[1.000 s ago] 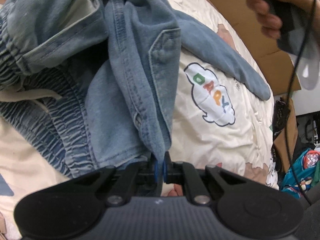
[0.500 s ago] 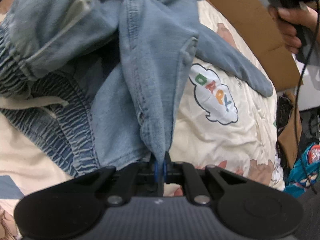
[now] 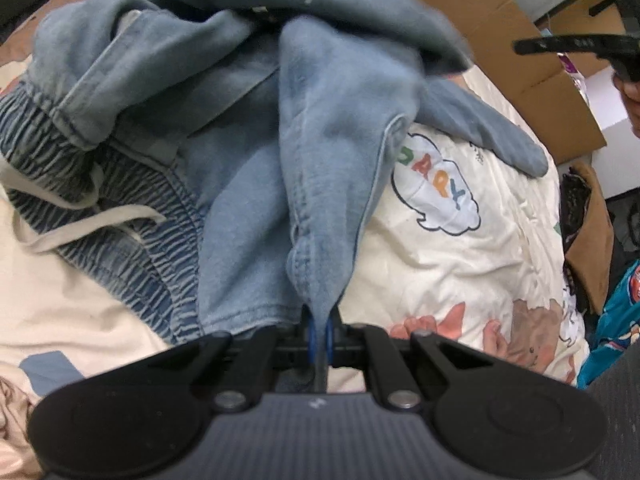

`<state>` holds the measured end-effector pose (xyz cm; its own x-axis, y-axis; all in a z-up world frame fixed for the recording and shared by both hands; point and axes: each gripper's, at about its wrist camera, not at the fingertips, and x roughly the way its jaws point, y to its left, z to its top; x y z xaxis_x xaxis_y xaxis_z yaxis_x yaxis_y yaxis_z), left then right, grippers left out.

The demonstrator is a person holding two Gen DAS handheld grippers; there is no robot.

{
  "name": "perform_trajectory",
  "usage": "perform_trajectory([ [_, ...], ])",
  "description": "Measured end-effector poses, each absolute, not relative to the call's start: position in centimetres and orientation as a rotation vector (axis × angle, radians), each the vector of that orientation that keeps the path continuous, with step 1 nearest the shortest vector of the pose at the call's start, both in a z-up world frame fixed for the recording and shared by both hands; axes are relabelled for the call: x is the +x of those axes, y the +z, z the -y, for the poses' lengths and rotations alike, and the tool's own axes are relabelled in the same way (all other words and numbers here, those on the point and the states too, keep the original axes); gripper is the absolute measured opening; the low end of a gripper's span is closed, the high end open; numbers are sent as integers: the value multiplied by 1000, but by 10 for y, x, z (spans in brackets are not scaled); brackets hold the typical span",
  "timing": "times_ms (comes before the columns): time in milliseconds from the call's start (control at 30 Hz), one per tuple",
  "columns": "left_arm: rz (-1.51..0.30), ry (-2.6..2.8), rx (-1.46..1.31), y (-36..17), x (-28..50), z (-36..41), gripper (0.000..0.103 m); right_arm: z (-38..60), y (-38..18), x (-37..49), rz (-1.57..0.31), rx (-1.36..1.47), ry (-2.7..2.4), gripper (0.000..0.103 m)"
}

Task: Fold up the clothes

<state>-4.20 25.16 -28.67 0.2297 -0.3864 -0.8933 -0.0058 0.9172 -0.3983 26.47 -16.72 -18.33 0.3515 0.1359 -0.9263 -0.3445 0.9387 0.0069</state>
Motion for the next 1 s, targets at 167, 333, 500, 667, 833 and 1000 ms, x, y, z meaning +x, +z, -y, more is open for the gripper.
perform_trajectory([
  [167,-1301,-251,-315,-272,-35,-258,10,223,-158,255,-1152,-117,242,0],
  [333,-1281,-233,-280,-258,-29,-264,47,242,-163,240,-1135,-16,233,1],
  [500,-1224,-172,-241,-242,1,-287,58,231,-172,236,-1133,-5,264,31],
  [667,-1155,-98,-201,-226,38,-315,82,219,-180,233,-1131,7,295,51],
  [833,-1084,-26,-162,-210,75,-342,86,208,-188,230,-1168,27,320,51],
  [1000,-1126,22,-187,-227,105,-366,86,214,-189,228,-1180,78,298,51],
])
